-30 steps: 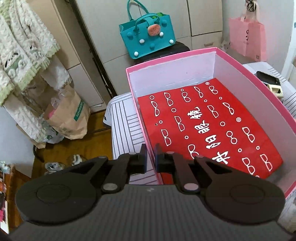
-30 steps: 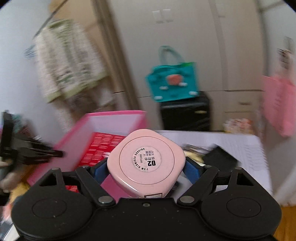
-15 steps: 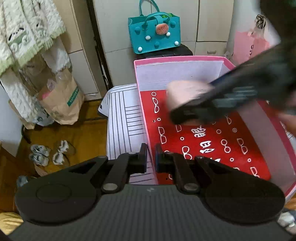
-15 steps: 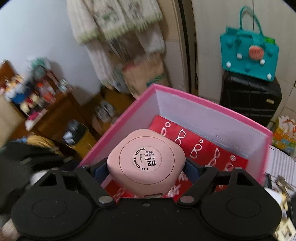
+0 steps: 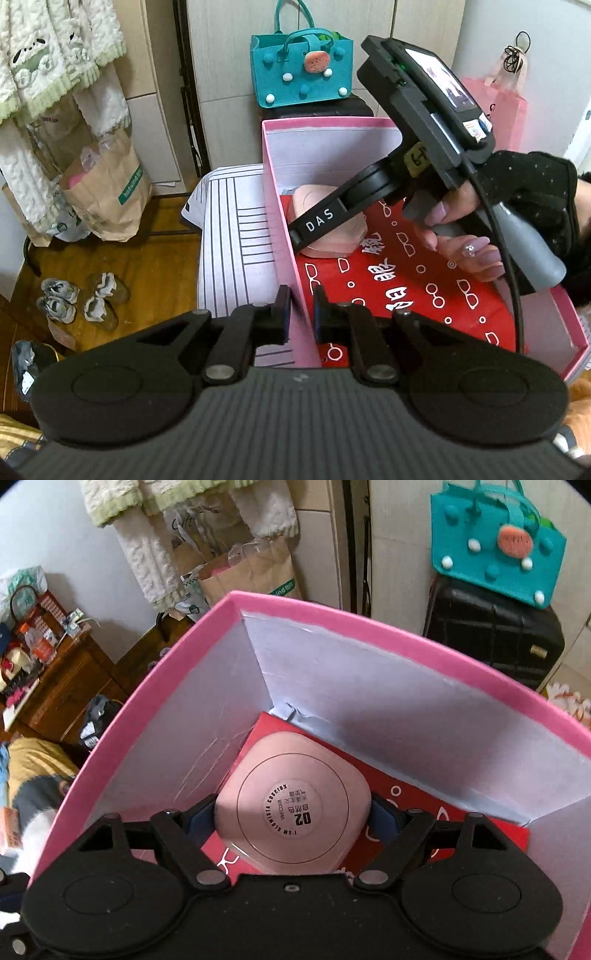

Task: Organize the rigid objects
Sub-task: 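Carry the tape measure into the pink box and open the right tool, then move the right tool to the white Wi-Fi router and grasp it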

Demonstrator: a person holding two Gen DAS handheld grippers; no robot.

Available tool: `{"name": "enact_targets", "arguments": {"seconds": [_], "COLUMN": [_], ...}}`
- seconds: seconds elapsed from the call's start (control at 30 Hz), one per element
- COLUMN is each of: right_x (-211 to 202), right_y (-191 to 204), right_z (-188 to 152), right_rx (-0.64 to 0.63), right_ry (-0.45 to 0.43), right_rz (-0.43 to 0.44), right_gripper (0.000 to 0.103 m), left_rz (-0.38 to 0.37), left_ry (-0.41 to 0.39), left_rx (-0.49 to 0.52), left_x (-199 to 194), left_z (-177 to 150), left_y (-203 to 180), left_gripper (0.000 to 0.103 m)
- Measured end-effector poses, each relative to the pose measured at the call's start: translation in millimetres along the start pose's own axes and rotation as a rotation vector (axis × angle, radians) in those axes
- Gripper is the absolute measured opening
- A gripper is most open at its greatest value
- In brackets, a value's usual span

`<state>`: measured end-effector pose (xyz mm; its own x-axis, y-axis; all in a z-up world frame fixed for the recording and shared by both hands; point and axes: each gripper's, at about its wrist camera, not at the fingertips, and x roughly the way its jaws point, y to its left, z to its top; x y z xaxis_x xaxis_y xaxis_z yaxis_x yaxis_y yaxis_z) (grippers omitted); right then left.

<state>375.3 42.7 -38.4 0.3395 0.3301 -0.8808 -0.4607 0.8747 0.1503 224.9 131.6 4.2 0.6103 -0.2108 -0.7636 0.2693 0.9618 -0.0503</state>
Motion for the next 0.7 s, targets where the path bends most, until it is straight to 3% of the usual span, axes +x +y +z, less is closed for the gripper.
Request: {"name": "enact_targets", "arguments": {"seconds": [0.17, 0.33, 0.5, 0.7], "right_x": [-22, -100, -173, -222], "right_y": [1, -3, -23, -73], "right_z": [2, -13, -53, -114], "right_rx": [-0.037, -0.046, 0.002, 0.108], "right_ry": [-0.051, -0.201, -0.305, -0.371], "right_rz": [-0.032, 0.004, 0.052, -0.08], "right_gripper": [0.089, 0.089, 0.089, 0.088], "left_rz": [0.005, 0.011, 0.021, 0.032], "left_ry": [-0.007, -0.007, 0.007, 0.012], "left_rx": [0.009, 0.031, 0.042, 0.033], "left_x": [0, -1, -1, -2], "left_z": [-1, -5, -5, -7], "left_y": [-2, -5, -8, -8], "left_gripper": [0.011, 0.011, 0.011, 0.011]}}
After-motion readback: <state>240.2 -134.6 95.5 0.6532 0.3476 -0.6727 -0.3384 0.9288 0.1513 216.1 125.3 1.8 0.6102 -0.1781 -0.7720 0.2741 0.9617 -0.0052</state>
